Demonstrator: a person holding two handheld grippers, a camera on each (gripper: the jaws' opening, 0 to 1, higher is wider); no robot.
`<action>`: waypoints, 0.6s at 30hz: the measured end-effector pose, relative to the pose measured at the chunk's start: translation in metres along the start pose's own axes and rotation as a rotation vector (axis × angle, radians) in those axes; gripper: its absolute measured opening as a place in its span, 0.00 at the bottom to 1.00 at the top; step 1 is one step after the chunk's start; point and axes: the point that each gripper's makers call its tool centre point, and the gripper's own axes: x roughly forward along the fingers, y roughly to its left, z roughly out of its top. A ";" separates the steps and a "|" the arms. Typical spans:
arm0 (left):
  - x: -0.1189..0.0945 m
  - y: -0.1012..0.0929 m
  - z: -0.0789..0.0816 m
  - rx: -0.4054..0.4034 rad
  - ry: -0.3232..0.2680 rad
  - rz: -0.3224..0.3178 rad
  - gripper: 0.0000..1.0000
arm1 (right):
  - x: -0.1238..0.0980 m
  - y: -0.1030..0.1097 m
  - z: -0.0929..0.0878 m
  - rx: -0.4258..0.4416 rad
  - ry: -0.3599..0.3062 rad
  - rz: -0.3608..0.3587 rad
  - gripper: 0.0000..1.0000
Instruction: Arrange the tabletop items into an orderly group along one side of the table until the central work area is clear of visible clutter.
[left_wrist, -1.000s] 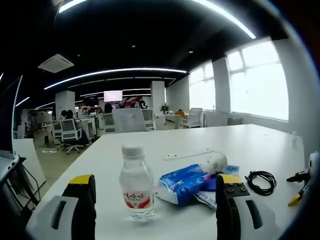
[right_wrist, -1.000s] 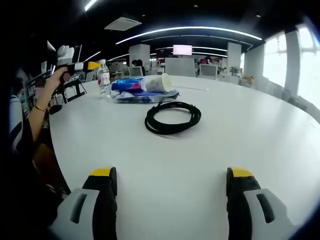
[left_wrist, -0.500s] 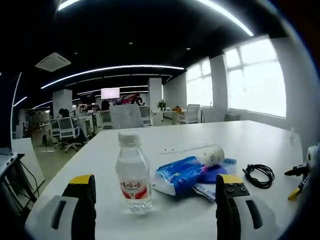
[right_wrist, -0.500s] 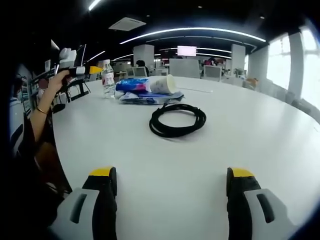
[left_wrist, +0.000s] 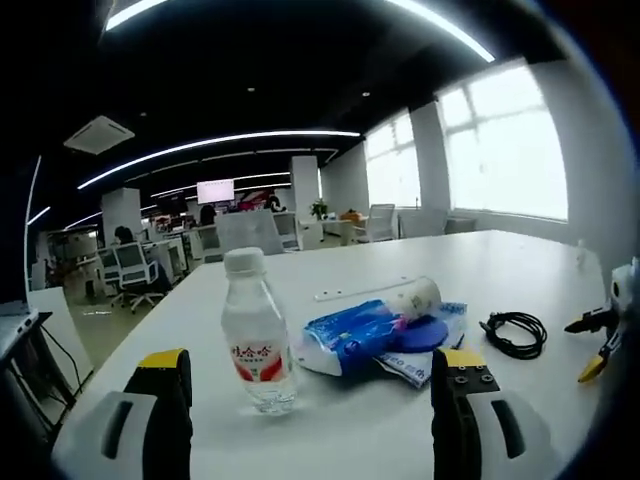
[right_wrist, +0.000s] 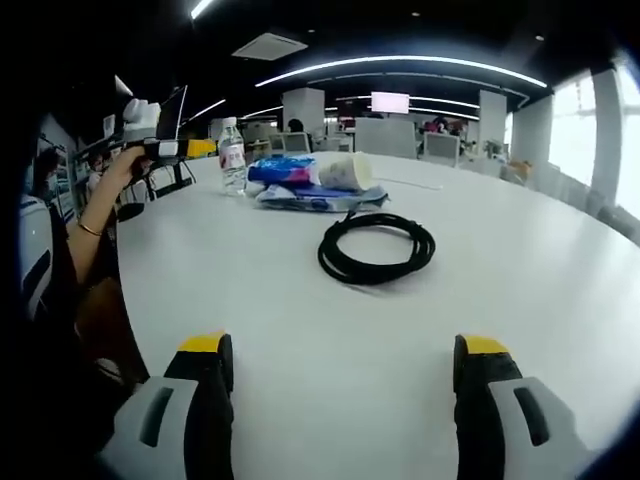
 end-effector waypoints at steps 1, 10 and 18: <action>-0.001 -0.003 -0.001 0.002 0.000 -0.008 1.00 | 0.000 0.001 0.001 0.003 -0.003 0.005 0.88; -0.009 -0.023 -0.002 0.025 -0.002 -0.068 1.00 | 0.000 0.003 0.010 -0.011 -0.024 0.027 0.88; -0.015 -0.039 -0.003 0.022 -0.020 -0.100 1.00 | 0.001 0.005 0.011 -0.011 -0.022 0.040 0.87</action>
